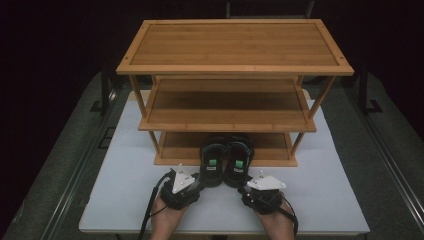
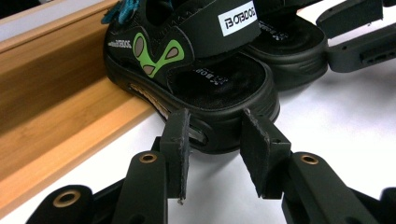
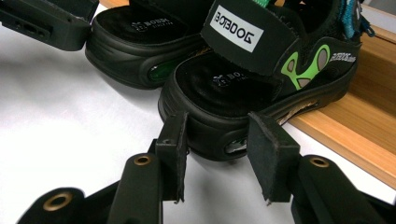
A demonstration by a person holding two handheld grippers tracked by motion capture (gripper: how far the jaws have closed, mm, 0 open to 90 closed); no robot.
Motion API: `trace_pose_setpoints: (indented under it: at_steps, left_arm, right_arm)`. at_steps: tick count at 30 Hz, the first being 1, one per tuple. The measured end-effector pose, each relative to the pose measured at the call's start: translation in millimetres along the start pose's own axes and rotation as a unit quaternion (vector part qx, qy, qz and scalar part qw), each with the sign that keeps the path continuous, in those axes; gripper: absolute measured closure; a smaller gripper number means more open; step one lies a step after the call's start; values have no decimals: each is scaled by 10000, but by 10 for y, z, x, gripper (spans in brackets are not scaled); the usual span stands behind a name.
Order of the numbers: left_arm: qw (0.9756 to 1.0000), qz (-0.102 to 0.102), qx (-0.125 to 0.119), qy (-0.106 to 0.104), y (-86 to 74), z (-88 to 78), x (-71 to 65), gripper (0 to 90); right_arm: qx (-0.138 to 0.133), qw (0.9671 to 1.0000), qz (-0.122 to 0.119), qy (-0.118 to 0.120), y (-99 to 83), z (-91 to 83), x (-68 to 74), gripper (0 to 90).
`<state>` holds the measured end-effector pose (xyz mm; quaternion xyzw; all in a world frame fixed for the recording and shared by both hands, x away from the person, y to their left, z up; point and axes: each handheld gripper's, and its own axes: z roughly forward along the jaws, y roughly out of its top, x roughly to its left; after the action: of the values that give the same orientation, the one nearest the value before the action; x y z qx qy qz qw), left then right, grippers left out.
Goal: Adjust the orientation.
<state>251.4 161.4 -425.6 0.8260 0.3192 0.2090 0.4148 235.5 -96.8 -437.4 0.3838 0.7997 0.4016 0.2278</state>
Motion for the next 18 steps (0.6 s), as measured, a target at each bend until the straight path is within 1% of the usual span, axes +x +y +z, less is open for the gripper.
trace_pose_setpoints:
  at_steps: [3,5,7,8,11,12,15,18]
  left_arm:
    - [10000,15,-33,36,43,28,16,632]
    - [10000,1,-16,-5,60,53,25,633]
    - [10000,24,-25,-2,72,76,17,633]
    - [10000,25,-43,54,77,82,12,633]
    - [10000,1,-67,56,81,107,23,639]
    - [10000,-15,-77,61,86,117,22,644]
    - [9999,18,-102,55,107,142,13,663]
    - [9999,-18,-109,31,131,175,15,663]
  right_arm:
    - [-26,10000,49,-16,9,3,-24,598]
    - [-69,9999,80,-52,16,-2,-42,614]
    - [-47,9999,105,-89,21,10,-66,616]
    - [-36,9999,133,-84,24,15,-79,616]
    - [-122,9998,146,-110,46,18,-95,623]
    - [-93,9997,150,-139,57,22,-104,623]
    - [-80,9996,179,-179,56,34,-134,633]
    - [-80,9994,236,-241,61,45,-167,641]
